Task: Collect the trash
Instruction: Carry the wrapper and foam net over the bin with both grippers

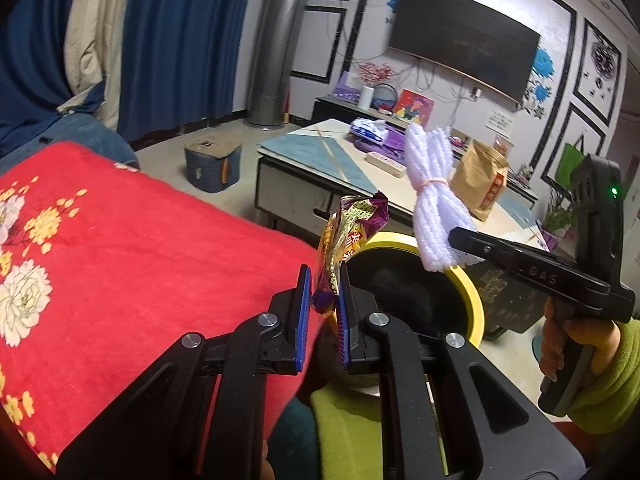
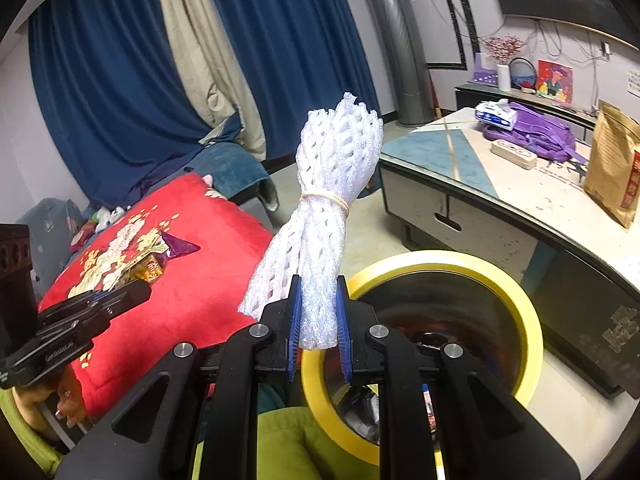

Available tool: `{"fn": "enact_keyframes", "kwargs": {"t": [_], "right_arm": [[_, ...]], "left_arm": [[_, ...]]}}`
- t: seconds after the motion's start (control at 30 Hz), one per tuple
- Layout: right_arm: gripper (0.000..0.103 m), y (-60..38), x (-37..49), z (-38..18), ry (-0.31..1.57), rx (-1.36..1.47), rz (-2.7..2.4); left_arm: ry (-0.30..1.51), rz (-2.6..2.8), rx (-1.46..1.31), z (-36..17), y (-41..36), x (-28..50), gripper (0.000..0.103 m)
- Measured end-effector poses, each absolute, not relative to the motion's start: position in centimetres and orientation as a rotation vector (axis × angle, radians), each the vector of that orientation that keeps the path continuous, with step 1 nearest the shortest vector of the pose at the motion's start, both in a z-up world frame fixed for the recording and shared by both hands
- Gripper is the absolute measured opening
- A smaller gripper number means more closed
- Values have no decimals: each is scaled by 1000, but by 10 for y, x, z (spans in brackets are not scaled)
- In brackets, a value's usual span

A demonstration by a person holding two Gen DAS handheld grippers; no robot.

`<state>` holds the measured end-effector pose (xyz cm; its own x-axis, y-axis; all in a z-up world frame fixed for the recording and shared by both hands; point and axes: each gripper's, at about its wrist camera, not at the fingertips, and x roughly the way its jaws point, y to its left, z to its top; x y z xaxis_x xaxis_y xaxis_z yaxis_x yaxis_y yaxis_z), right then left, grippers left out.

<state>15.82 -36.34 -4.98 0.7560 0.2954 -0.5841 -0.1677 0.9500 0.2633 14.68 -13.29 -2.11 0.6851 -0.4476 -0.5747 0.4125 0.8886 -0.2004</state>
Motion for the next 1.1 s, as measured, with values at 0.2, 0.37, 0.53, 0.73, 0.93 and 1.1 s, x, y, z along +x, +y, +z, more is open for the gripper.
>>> {"fn": "enact_keyframes", "kwargs": {"t": [0.2, 0.37, 0.53, 0.73, 0.93, 1.1], "right_arm": [[16, -382, 152, -50, 655, 223, 211], [16, -398, 147, -51, 642, 250, 176], [16, -414, 142, -54, 638, 276, 140], [16, -429, 138, -59, 641, 291, 105], [16, -440, 136, -65, 654, 286, 67], [17, -445, 135, -72, 666, 283, 43]], "left_arm": [[658, -525, -27, -23, -158, 146, 7], [651, -552, -10, -25, -169, 150, 7], [645, -586, 16, -27, -181, 155, 7], [647, -618, 60, -35, -198, 158, 7], [663, -639, 87, -41, -214, 168, 7], [682, -646, 109, -48, -229, 180, 8]]}}
